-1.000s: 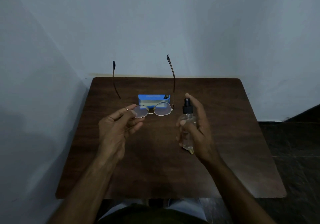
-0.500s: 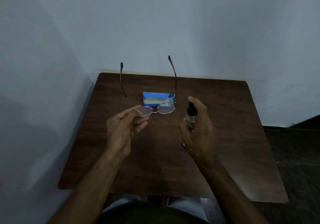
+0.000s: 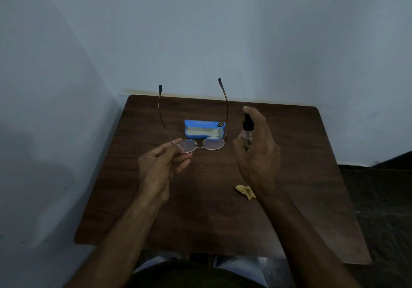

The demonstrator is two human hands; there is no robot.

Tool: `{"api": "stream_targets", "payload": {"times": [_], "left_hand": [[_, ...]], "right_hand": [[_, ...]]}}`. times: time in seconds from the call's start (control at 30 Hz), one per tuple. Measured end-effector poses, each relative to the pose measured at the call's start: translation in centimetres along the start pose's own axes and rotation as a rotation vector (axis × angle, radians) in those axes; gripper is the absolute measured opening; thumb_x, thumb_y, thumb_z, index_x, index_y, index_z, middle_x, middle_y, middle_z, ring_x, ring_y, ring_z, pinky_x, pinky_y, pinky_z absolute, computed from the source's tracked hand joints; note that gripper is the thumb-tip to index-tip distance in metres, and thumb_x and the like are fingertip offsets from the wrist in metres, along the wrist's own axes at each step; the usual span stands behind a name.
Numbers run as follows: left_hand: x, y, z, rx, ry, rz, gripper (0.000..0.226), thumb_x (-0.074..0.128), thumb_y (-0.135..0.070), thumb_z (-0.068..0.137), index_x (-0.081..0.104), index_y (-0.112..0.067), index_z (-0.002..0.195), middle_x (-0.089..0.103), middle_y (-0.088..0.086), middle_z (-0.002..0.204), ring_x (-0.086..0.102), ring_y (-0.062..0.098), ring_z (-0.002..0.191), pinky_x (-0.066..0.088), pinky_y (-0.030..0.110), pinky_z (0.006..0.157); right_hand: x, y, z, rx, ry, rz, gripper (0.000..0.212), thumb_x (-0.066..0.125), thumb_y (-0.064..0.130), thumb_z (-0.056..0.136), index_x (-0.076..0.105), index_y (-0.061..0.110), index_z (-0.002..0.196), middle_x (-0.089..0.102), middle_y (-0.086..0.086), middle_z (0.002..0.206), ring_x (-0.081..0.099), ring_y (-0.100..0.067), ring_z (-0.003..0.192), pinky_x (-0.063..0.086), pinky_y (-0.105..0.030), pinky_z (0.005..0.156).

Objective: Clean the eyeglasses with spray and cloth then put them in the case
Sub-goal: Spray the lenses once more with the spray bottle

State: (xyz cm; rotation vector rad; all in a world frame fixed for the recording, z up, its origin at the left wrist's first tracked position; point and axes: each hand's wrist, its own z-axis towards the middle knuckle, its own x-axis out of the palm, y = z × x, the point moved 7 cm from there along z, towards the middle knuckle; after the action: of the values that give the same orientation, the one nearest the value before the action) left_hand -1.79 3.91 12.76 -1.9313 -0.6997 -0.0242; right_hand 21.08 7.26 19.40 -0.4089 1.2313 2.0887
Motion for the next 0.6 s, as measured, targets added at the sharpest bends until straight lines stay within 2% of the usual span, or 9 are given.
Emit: {"api": "stream_targets", "payload": {"times": [0.07, 0.17, 0.3, 0.43, 0.53, 0.6], "left_hand": [[-0.1, 0.2, 0.1, 0.004, 0.001, 0.002, 0.018, 0.066, -0.002, 0.097, 0.075, -0.008, 0.112, 0.082, 0.013, 0.096, 0.079, 0.016, 0.076, 0.063, 0.024, 0.064], [-0.2, 0.5, 0.4, 0.007, 0.007, 0.018, 0.018, 0.066, -0.003, 0.097, 0.075, -0.008, 0.112, 0.082, 0.013, 0.098, 0.080, 0.017, 0.078, 0.063, 0.024, 0.064], [-0.6, 0.8, 0.7, 0.013, 0.007, 0.042, 0.019, 0.067, -0.005, 0.098, 0.075, -0.008, 0.115, 0.082, 0.013, 0.101, 0.080, 0.019, 0.081, 0.064, 0.026, 0.067], [-0.8, 1.0, 1.2, 0.006, 0.005, 0.048, 0.021, 0.067, -0.005, 0.098, 0.075, -0.007, 0.117, 0.081, 0.013, 0.103, 0.080, 0.021, 0.085, 0.064, 0.027, 0.068], [-0.9, 1.0, 1.5, 0.005, -0.006, 0.034, 0.020, 0.067, -0.004, 0.098, 0.075, -0.006, 0.116, 0.081, 0.014, 0.102, 0.080, 0.021, 0.084, 0.065, 0.027, 0.068], [-1.1, 1.0, 1.8, 0.006, -0.010, 0.030, 0.021, 0.067, -0.005, 0.098, 0.075, -0.006, 0.117, 0.081, 0.014, 0.103, 0.080, 0.022, 0.086, 0.065, 0.027, 0.070]], "right_hand": [[-0.3, 0.2, 1.0, 0.007, -0.012, 0.010, 0.067, 0.066, 0.000, 0.089, 0.046, 0.018, 0.150, 0.064, 0.000, 0.131, 0.054, 0.005, 0.092, 0.038, 0.003, 0.073], [-0.6, 0.9, 2.7, -0.035, -0.001, -0.012, 0.062, 0.063, 0.003, 0.092, 0.046, 0.020, 0.149, 0.064, -0.002, 0.128, 0.058, 0.000, 0.094, 0.040, 0.002, 0.071], [-1.0, 1.5, 5.0, -0.046, -0.027, -0.015, 0.061, 0.055, 0.007, 0.092, 0.044, 0.018, 0.151, 0.063, -0.001, 0.116, 0.055, 0.000, 0.080, 0.042, 0.001, 0.070], [-0.7, 1.5, 5.8, -0.055, 0.030, -0.036, 0.062, 0.059, 0.005, 0.089, 0.043, 0.023, 0.146, 0.060, 0.006, 0.112, 0.058, -0.004, 0.083, 0.040, -0.003, 0.070], [0.0, 0.0, 4.6, 0.055, 0.100, -0.015, 0.064, 0.064, 0.005, 0.091, 0.039, 0.025, 0.147, 0.064, -0.003, 0.113, 0.062, -0.007, 0.084, 0.042, -0.005, 0.068], [0.3, -0.9, 2.7, 0.159, 0.143, 0.023, 0.065, 0.062, 0.008, 0.093, 0.038, 0.029, 0.149, 0.063, 0.001, 0.113, 0.060, -0.005, 0.083, 0.041, -0.006, 0.066]]}}
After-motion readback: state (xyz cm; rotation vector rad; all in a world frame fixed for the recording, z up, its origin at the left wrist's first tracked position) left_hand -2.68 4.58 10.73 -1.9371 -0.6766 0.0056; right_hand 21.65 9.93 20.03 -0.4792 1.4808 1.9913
